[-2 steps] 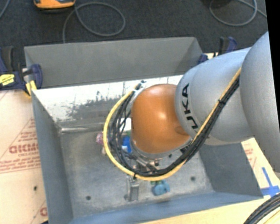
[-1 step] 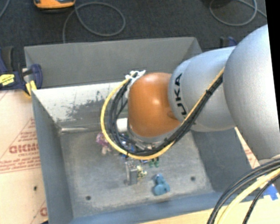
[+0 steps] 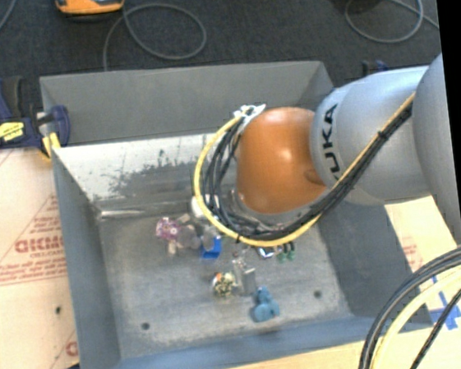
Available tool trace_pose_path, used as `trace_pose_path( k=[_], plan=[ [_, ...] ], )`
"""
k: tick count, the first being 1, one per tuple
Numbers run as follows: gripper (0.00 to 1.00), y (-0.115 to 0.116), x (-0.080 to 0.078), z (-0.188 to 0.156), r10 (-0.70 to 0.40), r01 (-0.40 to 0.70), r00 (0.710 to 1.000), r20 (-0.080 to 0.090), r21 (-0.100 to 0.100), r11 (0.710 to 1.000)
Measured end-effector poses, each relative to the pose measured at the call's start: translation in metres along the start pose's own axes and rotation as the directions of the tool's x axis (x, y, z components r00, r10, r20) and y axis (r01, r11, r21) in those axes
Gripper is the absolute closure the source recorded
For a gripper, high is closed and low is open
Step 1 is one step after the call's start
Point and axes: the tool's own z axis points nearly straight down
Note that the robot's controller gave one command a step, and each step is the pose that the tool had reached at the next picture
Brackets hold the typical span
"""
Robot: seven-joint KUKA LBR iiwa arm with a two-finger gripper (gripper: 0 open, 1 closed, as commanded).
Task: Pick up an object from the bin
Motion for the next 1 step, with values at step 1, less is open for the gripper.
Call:
trace_pose_path(
  k=[1],
  plan=[
    [0.0, -0.0026, -0.0127, -0.0023, -0.175, 0.175, 0.985, 0.011, 0.004, 0.985]
  ],
)
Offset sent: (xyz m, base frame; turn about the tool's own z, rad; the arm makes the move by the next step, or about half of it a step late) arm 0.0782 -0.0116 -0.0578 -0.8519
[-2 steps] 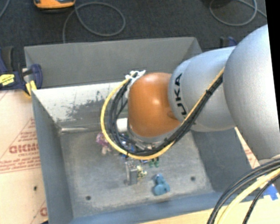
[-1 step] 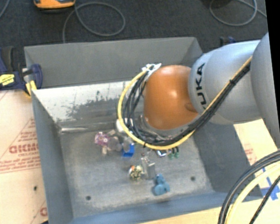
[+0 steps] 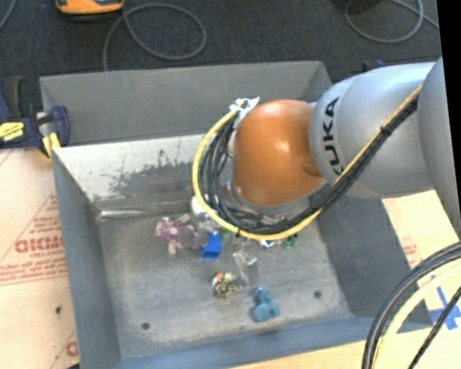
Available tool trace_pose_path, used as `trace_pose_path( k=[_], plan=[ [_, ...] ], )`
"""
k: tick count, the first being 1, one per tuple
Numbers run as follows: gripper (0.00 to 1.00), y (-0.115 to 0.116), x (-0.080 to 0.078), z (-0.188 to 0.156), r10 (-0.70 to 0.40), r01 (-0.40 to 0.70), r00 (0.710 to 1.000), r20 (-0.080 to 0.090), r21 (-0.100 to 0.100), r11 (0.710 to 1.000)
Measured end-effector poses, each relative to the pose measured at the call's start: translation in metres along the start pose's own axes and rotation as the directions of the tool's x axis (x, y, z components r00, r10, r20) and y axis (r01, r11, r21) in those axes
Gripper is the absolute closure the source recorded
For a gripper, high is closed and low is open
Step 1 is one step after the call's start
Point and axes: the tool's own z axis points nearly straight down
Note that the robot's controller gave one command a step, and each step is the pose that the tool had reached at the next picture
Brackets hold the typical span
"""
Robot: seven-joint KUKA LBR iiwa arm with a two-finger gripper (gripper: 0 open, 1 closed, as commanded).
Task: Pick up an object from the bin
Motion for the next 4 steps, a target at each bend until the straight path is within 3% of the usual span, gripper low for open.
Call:
trace_pose_path(
  k=[1, 2, 4],
  plan=[
    [0.0, -0.016, -0.025, 0.028, -0.351, 0.351, 0.936, -0.002, -0.004, 0.936],
    [1.0, -0.04, -0.063, 0.055, -0.525, 0.525, 0.851, 0.009, 0.008, 0.851],
    [1.0, -0.039, -0.062, 0.052, -0.524, 0.524, 0.852, 0.009, 0.006, 0.852]
  ],
)
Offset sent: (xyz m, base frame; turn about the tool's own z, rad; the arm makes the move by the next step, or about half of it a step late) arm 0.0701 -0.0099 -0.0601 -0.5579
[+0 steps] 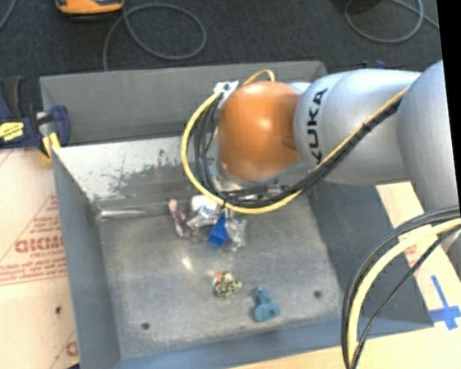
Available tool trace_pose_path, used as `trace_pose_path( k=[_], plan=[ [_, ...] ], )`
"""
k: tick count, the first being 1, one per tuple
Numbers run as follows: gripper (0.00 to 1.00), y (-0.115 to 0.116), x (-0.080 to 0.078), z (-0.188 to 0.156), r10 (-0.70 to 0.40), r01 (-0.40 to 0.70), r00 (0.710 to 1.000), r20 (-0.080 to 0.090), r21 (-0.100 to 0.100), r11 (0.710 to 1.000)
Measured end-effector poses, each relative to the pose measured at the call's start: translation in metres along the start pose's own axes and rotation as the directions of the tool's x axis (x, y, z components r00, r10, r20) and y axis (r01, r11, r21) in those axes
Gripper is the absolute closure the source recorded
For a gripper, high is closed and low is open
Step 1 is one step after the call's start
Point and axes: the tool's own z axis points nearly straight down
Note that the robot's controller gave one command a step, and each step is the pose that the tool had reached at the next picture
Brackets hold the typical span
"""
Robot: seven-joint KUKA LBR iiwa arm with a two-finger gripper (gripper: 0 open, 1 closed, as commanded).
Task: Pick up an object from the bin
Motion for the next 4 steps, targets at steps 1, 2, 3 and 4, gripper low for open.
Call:
trace_pose_path(
  k=[1, 2, 3, 4],
  plan=[
    [1.0, 0.002, 0.002, -0.017, 0.0, 0.0, 1.0, -0.007, -0.008, 1.0],
    [1.0, 0.001, 0.001, -0.04, 0.0, -0.001, 1.0, -0.006, -0.006, 1.0],
    [1.0, 0.0, 0.0, -0.061, 0.003, -0.003, 1.0, -0.003, -0.002, 1.0],
    [1.0, -0.002, -0.001, -0.072, 0.004, -0.004, 1.0, 0.0, 0.002, 1.0]
  ],
)
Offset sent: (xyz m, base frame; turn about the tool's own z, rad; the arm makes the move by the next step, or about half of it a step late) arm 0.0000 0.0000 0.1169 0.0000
